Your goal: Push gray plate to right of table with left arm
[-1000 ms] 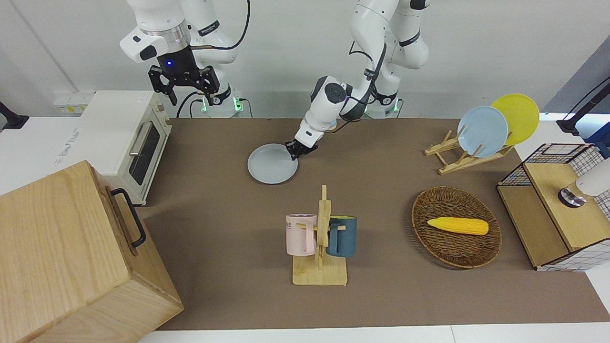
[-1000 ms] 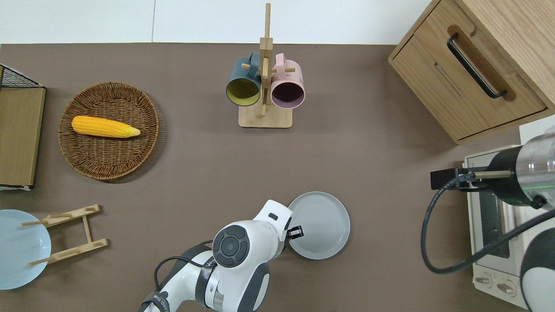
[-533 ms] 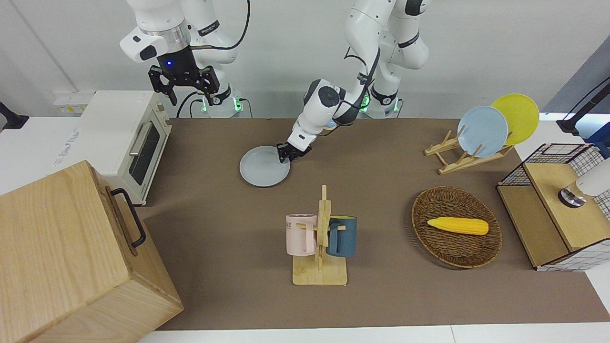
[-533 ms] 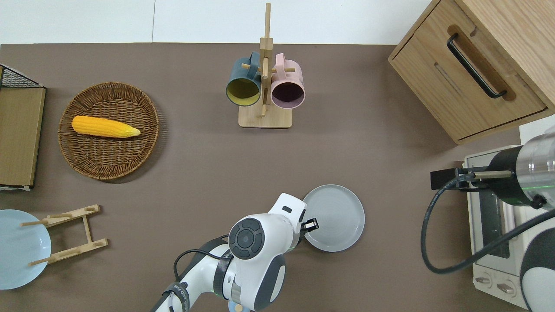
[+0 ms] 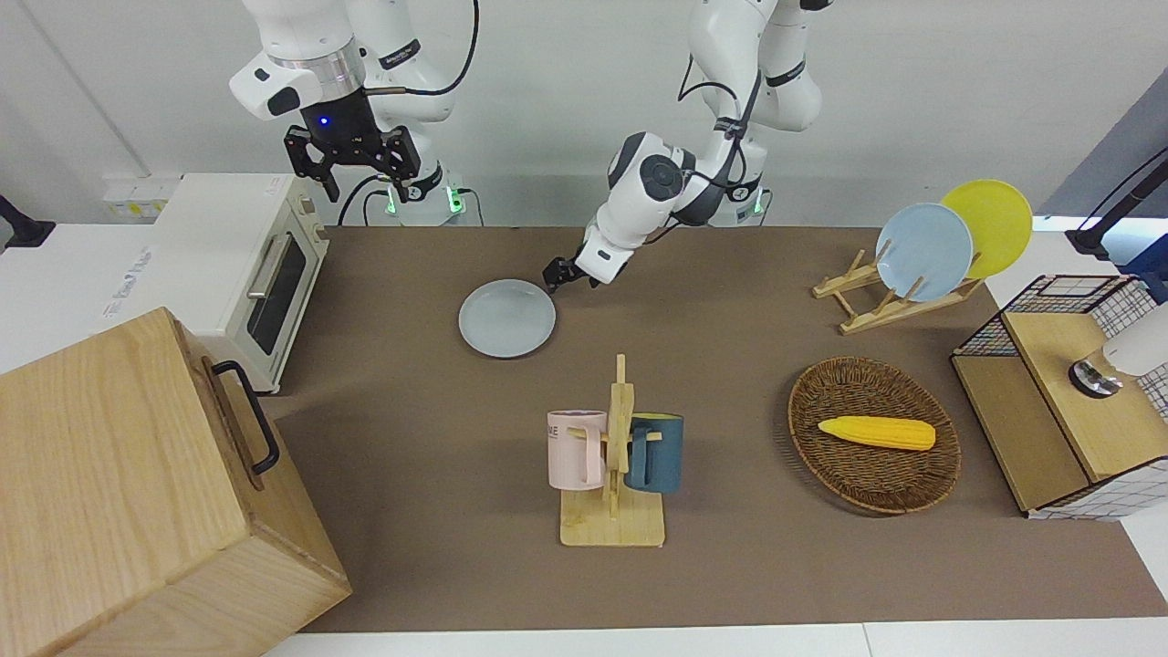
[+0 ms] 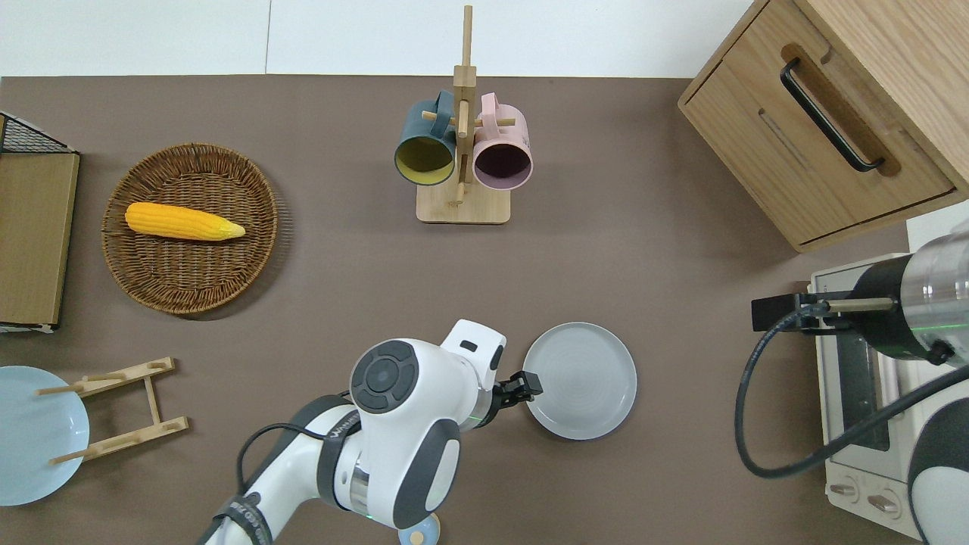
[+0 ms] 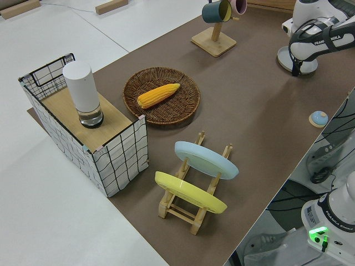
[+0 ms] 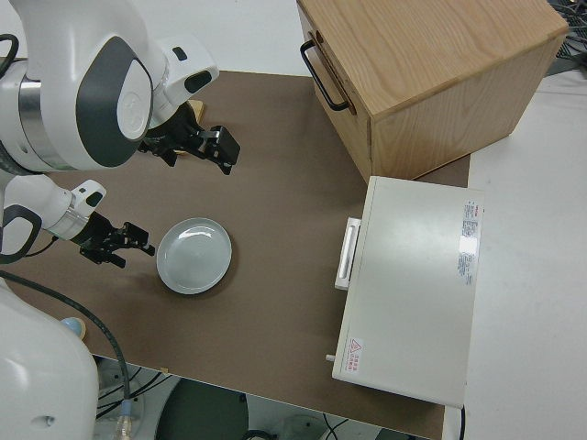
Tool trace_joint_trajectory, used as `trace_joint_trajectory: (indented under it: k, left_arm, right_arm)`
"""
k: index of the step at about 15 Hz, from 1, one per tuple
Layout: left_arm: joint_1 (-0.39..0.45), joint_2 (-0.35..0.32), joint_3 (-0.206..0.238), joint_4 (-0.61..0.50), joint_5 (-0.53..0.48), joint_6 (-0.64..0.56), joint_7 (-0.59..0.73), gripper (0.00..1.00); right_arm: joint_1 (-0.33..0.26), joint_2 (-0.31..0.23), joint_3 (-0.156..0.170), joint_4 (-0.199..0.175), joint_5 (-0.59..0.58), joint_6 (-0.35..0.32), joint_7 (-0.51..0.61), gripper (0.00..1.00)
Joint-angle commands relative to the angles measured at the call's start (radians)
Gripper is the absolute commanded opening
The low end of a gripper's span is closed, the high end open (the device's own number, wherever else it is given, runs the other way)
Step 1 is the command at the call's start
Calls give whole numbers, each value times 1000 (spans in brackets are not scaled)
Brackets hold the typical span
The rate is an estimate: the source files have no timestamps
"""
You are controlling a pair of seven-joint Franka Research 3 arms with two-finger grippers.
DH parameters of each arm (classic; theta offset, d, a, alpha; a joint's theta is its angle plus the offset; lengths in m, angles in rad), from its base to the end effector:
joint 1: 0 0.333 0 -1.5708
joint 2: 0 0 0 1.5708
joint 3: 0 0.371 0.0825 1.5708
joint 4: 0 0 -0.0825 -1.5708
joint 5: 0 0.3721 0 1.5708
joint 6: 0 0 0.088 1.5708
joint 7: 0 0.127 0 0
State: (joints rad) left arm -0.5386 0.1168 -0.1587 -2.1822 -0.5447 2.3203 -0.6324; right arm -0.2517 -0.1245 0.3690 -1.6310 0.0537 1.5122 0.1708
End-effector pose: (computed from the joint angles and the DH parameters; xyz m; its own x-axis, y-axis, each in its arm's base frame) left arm 0.4129 -0.3661 0.3854 0.9256 0.2497 -0.2845 0.3315 -0.8974 0.2911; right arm 0.4876 0.0793 0.6865 0.9986 -0.0530 -0.0041 -0.0531 -0.9986 -0.0082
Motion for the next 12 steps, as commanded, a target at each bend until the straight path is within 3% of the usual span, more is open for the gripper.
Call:
trace_joint_trajectory:
  k: [1,3,6,9,12]
  left_arm:
    - [81,-94,82,7,89,-218,172,989]
    - [103,-101,135,66,123,-332,241,991]
    - [130,-101,220,227,297,-490,281,991]
    - [184,-105,234,282,360,-526,281,993]
    - [296,-137,177,373,479,-619,350,993]
  right_arm:
    - [-24,-27,14,-27,21,-1,10,996]
    - [-24,-27,14,-27,21,0,10,996]
    - [-24,-27,14,-27,21,0,10,996]
    - [-24,-27,14,-27,21,0,10,996]
    - [-24,-27,14,-27,21,0,10,996]
